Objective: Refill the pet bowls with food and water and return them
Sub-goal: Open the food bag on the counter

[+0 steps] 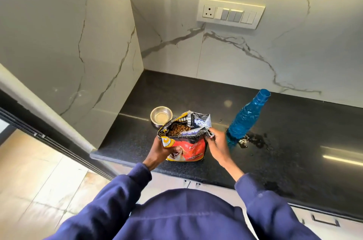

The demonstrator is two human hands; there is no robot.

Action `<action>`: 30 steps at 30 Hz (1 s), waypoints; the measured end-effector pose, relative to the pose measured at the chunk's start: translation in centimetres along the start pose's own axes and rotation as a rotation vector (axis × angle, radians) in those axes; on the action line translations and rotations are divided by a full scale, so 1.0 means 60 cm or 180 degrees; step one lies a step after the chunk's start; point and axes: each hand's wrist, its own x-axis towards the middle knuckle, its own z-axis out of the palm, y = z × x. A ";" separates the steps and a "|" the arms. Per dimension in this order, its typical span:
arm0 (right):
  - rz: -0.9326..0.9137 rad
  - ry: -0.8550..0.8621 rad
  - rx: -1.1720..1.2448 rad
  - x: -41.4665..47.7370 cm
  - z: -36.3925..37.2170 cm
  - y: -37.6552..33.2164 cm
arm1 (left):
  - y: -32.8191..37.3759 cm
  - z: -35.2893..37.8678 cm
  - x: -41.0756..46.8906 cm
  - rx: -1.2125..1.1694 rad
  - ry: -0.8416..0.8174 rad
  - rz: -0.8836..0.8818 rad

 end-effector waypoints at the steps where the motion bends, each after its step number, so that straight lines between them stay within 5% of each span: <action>1: -0.0002 -0.0014 -0.0011 0.002 0.001 -0.001 | -0.005 -0.001 0.002 0.0041 0.0021 -0.0033; 9: 0.0210 -0.0119 0.0366 0.011 -0.033 -0.022 | 0.002 -0.019 0.009 0.0307 -0.0416 -0.0220; 12: 0.0170 -0.0058 0.0602 0.004 -0.050 -0.036 | 0.028 -0.049 0.003 -0.0142 -0.0766 -0.0488; 16: -0.0398 0.0415 0.0452 -0.003 -0.046 -0.061 | 0.080 -0.068 -0.001 -0.0554 -0.0139 -0.0435; 20: -0.1394 0.0126 -0.0500 0.019 -0.012 -0.092 | 0.119 -0.055 0.016 0.0820 0.0606 0.0050; 23: -0.1339 -0.0721 -0.1683 0.036 0.014 -0.109 | 0.133 -0.038 0.030 0.2278 0.0384 0.0012; 26: -0.1405 -0.0950 -0.2635 0.036 0.022 -0.107 | 0.136 -0.026 0.037 0.3179 0.0171 -0.0086; 30: -0.0864 -0.1304 -0.2490 0.023 -0.012 -0.094 | 0.129 -0.033 0.042 0.3346 0.0246 -0.0014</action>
